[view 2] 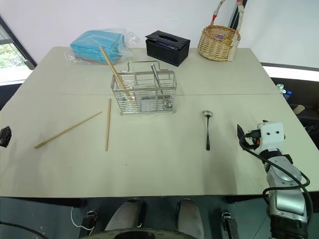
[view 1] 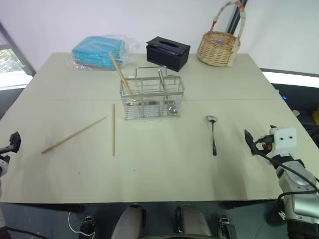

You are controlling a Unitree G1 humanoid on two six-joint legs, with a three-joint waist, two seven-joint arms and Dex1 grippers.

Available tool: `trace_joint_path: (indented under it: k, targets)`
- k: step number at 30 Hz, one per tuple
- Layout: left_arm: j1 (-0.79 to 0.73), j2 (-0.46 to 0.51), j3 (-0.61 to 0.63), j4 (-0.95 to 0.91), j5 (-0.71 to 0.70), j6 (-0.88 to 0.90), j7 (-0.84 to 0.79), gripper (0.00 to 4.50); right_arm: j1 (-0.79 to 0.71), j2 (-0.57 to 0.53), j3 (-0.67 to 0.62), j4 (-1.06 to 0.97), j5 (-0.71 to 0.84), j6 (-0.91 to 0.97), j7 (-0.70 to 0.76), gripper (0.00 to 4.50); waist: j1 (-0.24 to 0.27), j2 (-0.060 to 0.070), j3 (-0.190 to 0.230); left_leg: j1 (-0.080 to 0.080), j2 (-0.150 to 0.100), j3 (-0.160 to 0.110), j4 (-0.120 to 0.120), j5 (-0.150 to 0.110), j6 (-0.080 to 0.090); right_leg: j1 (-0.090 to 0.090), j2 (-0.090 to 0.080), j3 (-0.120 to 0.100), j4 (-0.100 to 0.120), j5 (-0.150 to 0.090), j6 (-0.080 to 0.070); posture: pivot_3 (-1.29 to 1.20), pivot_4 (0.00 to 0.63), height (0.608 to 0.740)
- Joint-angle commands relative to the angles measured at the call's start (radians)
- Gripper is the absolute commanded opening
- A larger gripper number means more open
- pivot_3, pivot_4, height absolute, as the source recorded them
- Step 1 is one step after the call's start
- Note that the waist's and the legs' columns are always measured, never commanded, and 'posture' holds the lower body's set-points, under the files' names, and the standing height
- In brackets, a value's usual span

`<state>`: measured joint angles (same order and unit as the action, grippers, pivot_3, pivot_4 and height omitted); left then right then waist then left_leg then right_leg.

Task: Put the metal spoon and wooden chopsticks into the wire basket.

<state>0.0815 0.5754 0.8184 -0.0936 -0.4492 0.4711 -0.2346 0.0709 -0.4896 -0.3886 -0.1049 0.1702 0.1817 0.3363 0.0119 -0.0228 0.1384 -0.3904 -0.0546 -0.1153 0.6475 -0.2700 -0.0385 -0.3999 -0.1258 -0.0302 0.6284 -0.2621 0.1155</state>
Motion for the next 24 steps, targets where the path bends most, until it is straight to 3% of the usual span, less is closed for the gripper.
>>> trace_joint_path:
  k: [1, 17, 24]
  targets:
    - [-0.012, 0.031, 0.004, -0.039, 0.002, -0.01, 0.0, 4.48, -0.011, -0.013, -0.02, -0.015, 0.002, -0.02, -0.007, 4.5, 0.0, 0.0, 0.0, 0.0, 0.0, 0.0, 0.0, 0.0, 0.0, 0.0, 0.0, 0.0, 0.0, 0.0, 0.0, 0.0, 0.15, 0.661]
    - [-0.092, 0.096, -0.041, -0.023, -0.008, 0.009, -0.037, 4.48, -0.034, -0.037, -0.012, -0.069, -0.003, 0.029, -0.012, 4.5, 0.0, 0.0, 0.0, 0.0, 0.0, 0.0, 0.0, 0.0, 0.0, 0.0, 0.0, 0.0, 0.0, 0.0, 0.0, 0.0, 0.15, 0.661]
    - [-0.176, 0.148, -0.134, -0.223, -0.217, 0.186, -0.176, 4.48, -0.137, -0.106, -0.003, -0.094, 0.014, 0.186, 0.0, 4.5, 0.0, -0.001, 0.0, -0.001, -0.001, 0.0, 0.001, 0.0, 0.0, 0.0, 0.0, 0.0, 0.0, 0.0, 0.0, 0.0, 0.15, 0.661]
